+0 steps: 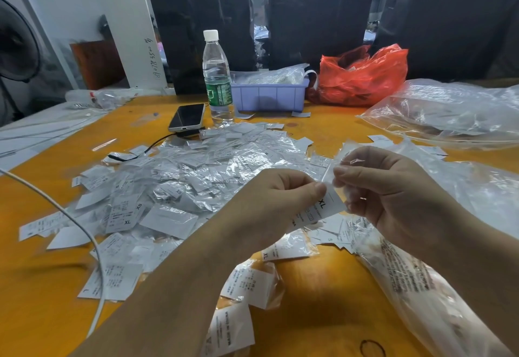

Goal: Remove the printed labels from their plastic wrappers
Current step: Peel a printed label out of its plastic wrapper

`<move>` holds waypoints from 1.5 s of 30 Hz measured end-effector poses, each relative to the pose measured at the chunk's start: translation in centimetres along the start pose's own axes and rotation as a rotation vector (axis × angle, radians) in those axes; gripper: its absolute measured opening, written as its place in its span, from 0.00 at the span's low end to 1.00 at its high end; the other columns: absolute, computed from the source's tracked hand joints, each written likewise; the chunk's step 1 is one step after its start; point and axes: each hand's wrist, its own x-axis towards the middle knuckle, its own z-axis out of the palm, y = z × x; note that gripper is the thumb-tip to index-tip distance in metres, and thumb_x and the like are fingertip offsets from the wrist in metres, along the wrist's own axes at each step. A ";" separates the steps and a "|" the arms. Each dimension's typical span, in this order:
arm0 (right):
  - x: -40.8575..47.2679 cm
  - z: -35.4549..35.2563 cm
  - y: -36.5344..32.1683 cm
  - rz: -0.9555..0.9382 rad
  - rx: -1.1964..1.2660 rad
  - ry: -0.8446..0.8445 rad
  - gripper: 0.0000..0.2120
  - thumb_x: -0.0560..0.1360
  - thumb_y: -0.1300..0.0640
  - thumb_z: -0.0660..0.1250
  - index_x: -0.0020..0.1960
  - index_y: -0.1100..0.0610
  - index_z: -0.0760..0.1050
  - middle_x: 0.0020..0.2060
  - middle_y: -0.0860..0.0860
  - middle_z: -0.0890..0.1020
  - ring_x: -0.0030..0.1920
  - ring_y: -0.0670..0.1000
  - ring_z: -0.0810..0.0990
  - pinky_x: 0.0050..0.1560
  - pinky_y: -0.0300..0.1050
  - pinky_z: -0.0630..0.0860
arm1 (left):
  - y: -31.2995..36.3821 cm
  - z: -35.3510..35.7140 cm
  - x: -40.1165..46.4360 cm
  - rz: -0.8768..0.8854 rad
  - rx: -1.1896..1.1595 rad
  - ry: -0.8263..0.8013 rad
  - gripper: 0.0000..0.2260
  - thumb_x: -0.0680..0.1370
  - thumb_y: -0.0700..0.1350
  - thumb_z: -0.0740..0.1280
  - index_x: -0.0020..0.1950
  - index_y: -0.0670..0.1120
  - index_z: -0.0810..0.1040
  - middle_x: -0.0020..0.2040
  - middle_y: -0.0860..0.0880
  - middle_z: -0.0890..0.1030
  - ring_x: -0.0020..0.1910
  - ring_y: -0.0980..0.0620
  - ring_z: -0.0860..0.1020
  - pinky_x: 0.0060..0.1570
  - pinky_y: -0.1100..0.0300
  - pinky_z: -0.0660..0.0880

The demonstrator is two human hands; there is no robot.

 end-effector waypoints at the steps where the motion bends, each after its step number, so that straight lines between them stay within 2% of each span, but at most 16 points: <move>1: 0.0 0.0 0.0 -0.003 0.001 0.006 0.12 0.57 0.59 0.75 0.38 0.57 0.77 0.29 0.55 0.79 0.24 0.48 0.71 0.24 0.40 0.72 | 0.0 0.0 0.0 0.000 -0.007 0.002 0.10 0.79 0.47 0.67 0.40 0.48 0.83 0.34 0.53 0.79 0.29 0.65 0.76 0.28 0.74 0.69; 5: -0.1 -0.1 0.1 -0.016 -0.001 0.004 0.14 0.58 0.60 0.74 0.42 0.57 0.76 0.30 0.55 0.79 0.25 0.48 0.72 0.25 0.40 0.73 | 0.0 0.0 0.0 -0.001 0.017 0.021 0.11 0.79 0.49 0.66 0.42 0.45 0.83 0.34 0.53 0.78 0.29 0.65 0.75 0.29 0.74 0.69; 10: -0.2 0.0 0.3 -0.029 -0.022 -0.031 0.15 0.59 0.62 0.74 0.46 0.57 0.78 0.29 0.51 0.79 0.27 0.48 0.75 0.27 0.40 0.74 | -0.2 -0.1 0.2 0.003 0.087 0.054 0.12 0.80 0.52 0.65 0.43 0.47 0.84 0.34 0.53 0.78 0.30 0.61 0.72 0.30 0.71 0.68; 19: -0.2 -0.2 0.2 -0.053 -0.073 0.015 0.12 0.59 0.58 0.75 0.42 0.56 0.79 0.27 0.51 0.77 0.26 0.47 0.73 0.26 0.39 0.72 | -0.1 0.1 0.1 0.008 0.049 0.002 0.10 0.80 0.50 0.66 0.42 0.49 0.83 0.31 0.58 0.78 0.29 0.65 0.77 0.29 0.74 0.69; 34: -0.2 0.0 0.4 -0.037 -0.098 -0.019 0.12 0.61 0.59 0.73 0.45 0.56 0.78 0.27 0.50 0.77 0.26 0.47 0.72 0.27 0.38 0.72 | -0.2 0.0 0.1 0.013 0.092 0.007 0.10 0.80 0.50 0.65 0.42 0.51 0.83 0.31 0.61 0.79 0.31 0.67 0.78 0.29 0.75 0.68; 38: -0.2 0.0 0.3 -0.032 -0.073 -0.027 0.12 0.61 0.61 0.73 0.45 0.56 0.79 0.27 0.51 0.77 0.26 0.47 0.72 0.26 0.38 0.72 | -0.2 -0.2 0.1 -0.012 0.111 0.033 0.11 0.79 0.53 0.66 0.40 0.53 0.83 0.32 0.58 0.80 0.30 0.64 0.75 0.30 0.70 0.69; 42: -0.2 0.0 0.3 -0.023 -0.072 -0.031 0.13 0.61 0.61 0.73 0.45 0.58 0.79 0.27 0.52 0.77 0.26 0.48 0.72 0.26 0.39 0.71 | -0.4 -0.3 0.2 -0.025 0.121 0.032 0.10 0.79 0.53 0.66 0.42 0.52 0.84 0.36 0.52 0.82 0.37 0.55 0.75 0.37 0.61 0.70; 45: -0.2 0.0 0.3 -0.015 -0.088 -0.043 0.14 0.60 0.61 0.73 0.45 0.57 0.79 0.28 0.51 0.78 0.26 0.47 0.72 0.26 0.39 0.72 | -0.4 -0.4 0.2 -0.028 0.131 0.031 0.10 0.79 0.54 0.66 0.42 0.53 0.84 0.35 0.54 0.82 0.35 0.56 0.74 0.35 0.65 0.70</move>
